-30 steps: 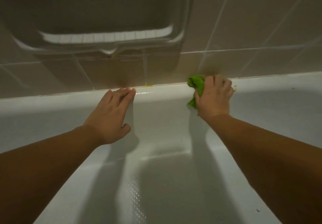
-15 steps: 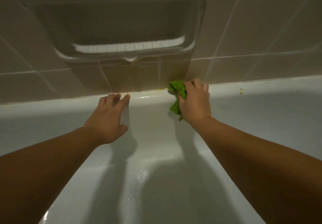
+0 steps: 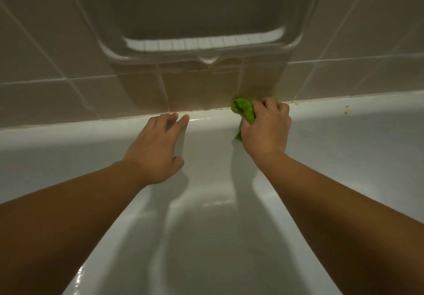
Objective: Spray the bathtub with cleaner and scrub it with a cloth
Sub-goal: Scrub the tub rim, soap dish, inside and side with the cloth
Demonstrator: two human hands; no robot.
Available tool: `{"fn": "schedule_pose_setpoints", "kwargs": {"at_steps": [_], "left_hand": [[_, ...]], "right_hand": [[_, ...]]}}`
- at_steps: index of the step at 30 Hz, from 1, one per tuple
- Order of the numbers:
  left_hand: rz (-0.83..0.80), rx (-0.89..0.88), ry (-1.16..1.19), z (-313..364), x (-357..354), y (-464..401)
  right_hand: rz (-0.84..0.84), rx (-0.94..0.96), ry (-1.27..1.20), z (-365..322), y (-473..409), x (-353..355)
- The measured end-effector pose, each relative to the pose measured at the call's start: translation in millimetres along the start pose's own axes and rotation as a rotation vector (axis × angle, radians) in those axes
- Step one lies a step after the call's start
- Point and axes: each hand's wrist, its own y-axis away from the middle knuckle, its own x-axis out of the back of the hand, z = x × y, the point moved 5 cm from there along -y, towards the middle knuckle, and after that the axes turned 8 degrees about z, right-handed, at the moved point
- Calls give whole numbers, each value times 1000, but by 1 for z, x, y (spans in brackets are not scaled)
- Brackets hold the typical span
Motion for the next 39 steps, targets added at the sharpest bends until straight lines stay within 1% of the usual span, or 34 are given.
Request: {"fn": "schedule_pose_setpoints", "kwargs": {"at_steps": [1,2,5,7,9,10,12,13,14,15,16,19,20,22,23,24,27,29,30,33,34,37,39], "left_hand": [[5,-2,2,-1,0,1],[7,-8,0,-1,1,1],[30,-12,-5,-7,1,3],[39,-13,-18,-12,2,4],[31,5,-14,-17,5,8],[28,15,-9,-21,6,9],[22,31,10,-28,9,13],[26,37,20,-31,10,15],[27,42,30,-33,10,16],[24,49,41,-35,10,17],[22,55,58,-36,10,18],[33,47,94,-38,10,19],[29,37,90,-40,12,19],[8,32,78,-46,16,21],[-2,36,75,-49,19,22],[-13,40,71,-53,22,23],[-55,56,65,-60,23,27],[-61,72,91,-61,23,29],[-61,74,101,-59,22,29],[-67,75,93,-58,18,29],[-69,79,88,-57,18,30],[-65,94,93,-56,20,29],[-68,106,99,-55,21,29]], "right_hand": [[3,5,4,-13,5,-1],[-2,59,0,-32,10,-3],[-95,307,-67,-94,25,-17],[-139,367,-75,-100,25,-21],[-95,313,-43,-75,17,-16],[-53,247,-27,-57,11,-11],[-29,51,4,-24,4,-5],[-25,-35,17,-16,3,-4],[-19,-77,30,-17,4,-4],[-25,-68,31,-28,6,-5],[-44,-13,18,-44,10,-7],[-133,239,-38,-98,27,-18],[-160,281,-51,-106,29,-20],[-183,322,-54,-101,26,-17],[-186,300,-46,-89,22,-12],[-181,239,-36,-70,14,-6],[-127,-37,8,-12,-8,14],[-121,-130,24,-9,-8,15],[-126,-121,17,-17,-5,12],[-192,30,-23,-49,6,2],[-221,51,-47,-56,9,1],[-248,-56,-148,-56,9,5],[-238,-67,-148,-53,12,3]]}}
